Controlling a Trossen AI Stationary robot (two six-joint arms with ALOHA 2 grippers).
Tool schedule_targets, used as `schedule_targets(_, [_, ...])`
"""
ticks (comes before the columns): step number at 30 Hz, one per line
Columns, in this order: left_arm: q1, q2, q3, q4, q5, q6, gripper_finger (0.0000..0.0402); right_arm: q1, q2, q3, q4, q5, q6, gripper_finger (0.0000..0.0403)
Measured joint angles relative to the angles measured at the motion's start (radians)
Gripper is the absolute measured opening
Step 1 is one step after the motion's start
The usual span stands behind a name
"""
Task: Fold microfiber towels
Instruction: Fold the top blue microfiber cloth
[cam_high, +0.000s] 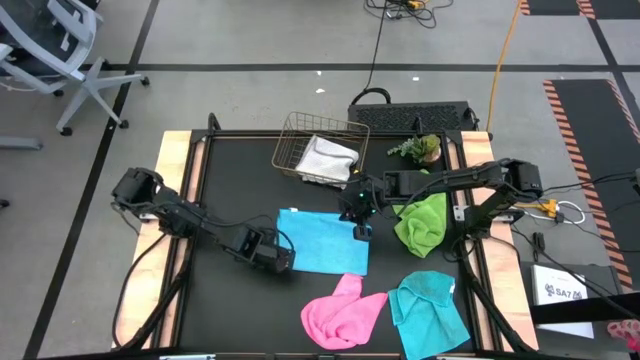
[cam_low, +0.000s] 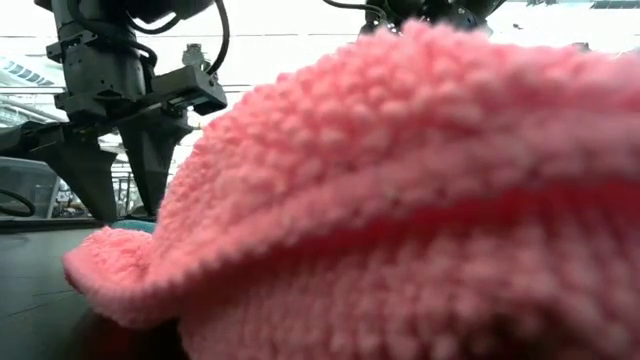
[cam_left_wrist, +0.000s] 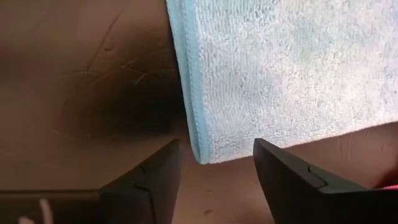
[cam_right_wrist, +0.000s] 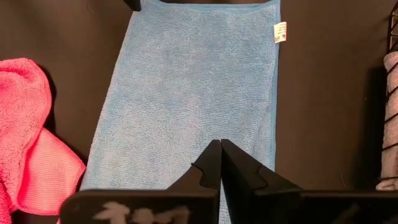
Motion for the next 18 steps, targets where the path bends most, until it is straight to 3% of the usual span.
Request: schedule_targets(18, [0.000, 0.072, 0.002, 0.055, 0.023, -0.023, 0.0202, 0.000, 0.000, -0.001, 0.000, 0.000, 0.000, 0.0000])
